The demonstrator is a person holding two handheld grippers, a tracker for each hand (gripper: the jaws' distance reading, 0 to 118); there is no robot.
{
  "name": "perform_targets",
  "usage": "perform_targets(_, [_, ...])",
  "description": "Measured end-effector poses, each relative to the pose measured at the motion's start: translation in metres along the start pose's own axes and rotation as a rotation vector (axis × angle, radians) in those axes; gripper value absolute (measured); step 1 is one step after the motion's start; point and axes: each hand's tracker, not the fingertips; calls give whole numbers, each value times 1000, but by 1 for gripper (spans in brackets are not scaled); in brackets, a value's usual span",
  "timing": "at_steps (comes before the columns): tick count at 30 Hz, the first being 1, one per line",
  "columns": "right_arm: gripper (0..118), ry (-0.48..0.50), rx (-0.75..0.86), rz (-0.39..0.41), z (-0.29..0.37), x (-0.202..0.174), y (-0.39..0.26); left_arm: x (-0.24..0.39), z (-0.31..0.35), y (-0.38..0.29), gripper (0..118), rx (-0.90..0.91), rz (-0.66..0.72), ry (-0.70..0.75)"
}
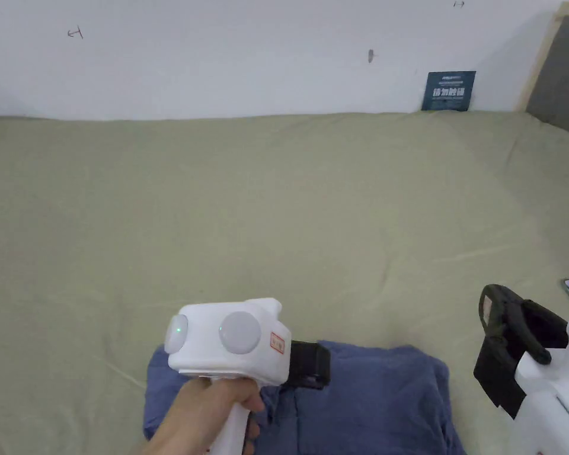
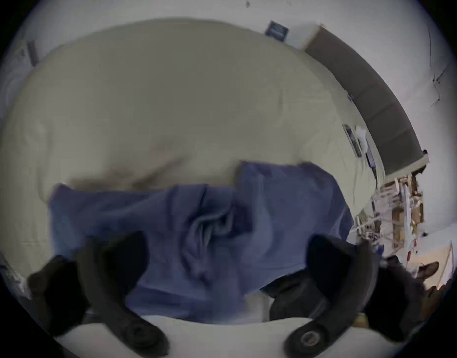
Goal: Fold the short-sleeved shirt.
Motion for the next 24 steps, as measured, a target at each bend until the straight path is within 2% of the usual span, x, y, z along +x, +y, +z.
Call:
perform_targets(6, [1,-12,-31,-3,-3,6,-6,-16,36,3,105,102,79,-113])
perform_targets(7, [1,-10,-36,-6,-5,5,-7,-28,50,-1,101,125,87,-127])
perform_targets(8, [1,-3,-43,-8,-7,4,-8,-41,61,-5,85,166,95,-135])
perform_targets(9, [1,2,-46,-7,-8,3,-9,-51,69,-9,61,185,93,-140])
perform_targets(10, [1,3,-45,-8,-10,1,-9,-62,75,-13,25,191,93,-132])
perform_targets(11, [1,11,-44,-9,-11,-1,-10,-73,75,-16,0,203,107,-101])
perform_targets(17, [1,42,-54,2,-18,-12,-10,-107,38,-29,0,126,162,-117])
perform_targets(19, [1,45,-59,7,-19,-14,-12,-100,10,-30,0,73,177,-245])
perform_targets(22, [1,45,-83,20,-21,-17,-14,-78,-36,-34,0,0,186,-317])
perform_targets(24, [1,38,-93,29,-21,-17,-16,-68,-46,-41,0,44,171,-303])
